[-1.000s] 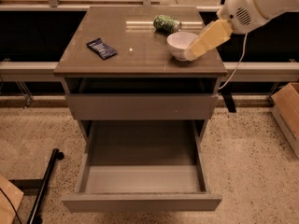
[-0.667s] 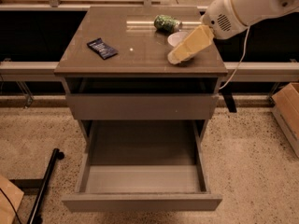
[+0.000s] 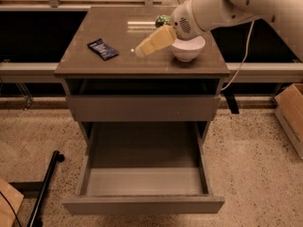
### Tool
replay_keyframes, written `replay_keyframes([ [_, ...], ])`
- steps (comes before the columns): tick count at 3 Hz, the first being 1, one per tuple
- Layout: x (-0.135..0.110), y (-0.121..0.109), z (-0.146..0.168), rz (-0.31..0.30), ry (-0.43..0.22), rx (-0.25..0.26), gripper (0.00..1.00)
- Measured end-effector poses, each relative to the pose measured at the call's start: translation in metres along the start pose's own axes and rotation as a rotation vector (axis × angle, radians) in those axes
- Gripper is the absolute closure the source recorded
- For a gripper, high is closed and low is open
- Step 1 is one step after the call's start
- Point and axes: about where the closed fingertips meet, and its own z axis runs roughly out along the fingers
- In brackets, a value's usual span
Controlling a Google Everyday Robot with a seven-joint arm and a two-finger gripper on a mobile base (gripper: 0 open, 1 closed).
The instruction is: Place rxbar blueberry into middle drawer
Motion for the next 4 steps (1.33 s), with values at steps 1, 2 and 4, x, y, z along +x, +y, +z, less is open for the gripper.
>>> replay_keyframes([
  [1, -0.026, -0.006, 0.034, 0.012, -0.021, -0.020, 0.00],
  [2, -0.034, -0.003, 0.036, 0.006, -0.029, -0.027, 0.00],
  [4, -0.013, -0.017, 0.071, 0.123, -0.062, 0.085, 0.00],
])
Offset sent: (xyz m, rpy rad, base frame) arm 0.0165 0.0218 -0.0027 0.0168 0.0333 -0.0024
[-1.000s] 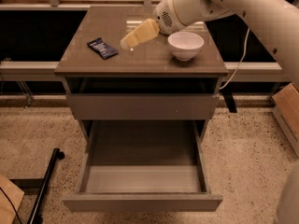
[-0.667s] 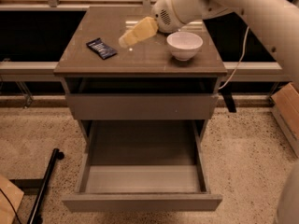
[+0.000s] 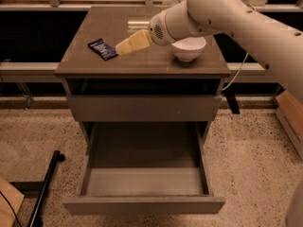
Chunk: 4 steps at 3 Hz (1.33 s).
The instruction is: Place rxbar blueberry into middle drawer
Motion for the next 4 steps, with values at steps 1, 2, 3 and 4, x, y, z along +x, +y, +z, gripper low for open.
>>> replay_keyframes([
  [1, 0.013, -0.022, 0.030, 0.077, -0.031, 0.049, 0.00],
  [2, 0.016, -0.039, 0.057, 0.116, -0.061, 0.066, 0.00],
  [3, 0.017, -0.040, 0.058, 0.117, -0.062, 0.065, 0.00],
  [4, 0.020, -0.030, 0.070, 0.134, -0.077, 0.049, 0.00],
])
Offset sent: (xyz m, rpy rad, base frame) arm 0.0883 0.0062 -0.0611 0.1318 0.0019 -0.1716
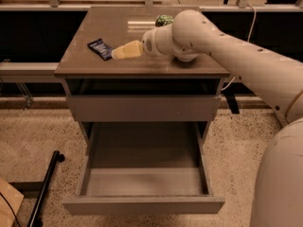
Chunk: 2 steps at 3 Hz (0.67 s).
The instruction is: Place rxbar blueberry into middle drawer
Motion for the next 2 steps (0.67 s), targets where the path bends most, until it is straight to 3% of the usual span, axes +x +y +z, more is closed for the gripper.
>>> replay_keyframes([
  [2, -0.018, 0.028, 0.059, -0.119, 0.007, -0.072, 0.00],
])
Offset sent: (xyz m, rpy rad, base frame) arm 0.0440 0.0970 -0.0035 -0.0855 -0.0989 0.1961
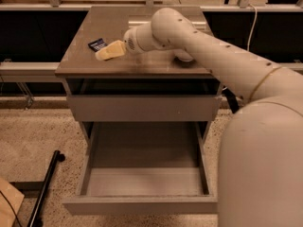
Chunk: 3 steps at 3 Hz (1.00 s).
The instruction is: Place rxbar blueberry into middle drawer
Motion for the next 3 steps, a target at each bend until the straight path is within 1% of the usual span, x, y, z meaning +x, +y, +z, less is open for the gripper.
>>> replay_keyframes([
  [1, -0.012, 0.004, 0.028, -0.041, 0.003, -0.039, 0.00],
  [2, -0.018, 0.004, 0.054, -0.016, -0.033, -0.075, 0.00],
  [3, -0.022, 0.008, 0.078, 0.018, -0.070, -0.117, 0.00],
])
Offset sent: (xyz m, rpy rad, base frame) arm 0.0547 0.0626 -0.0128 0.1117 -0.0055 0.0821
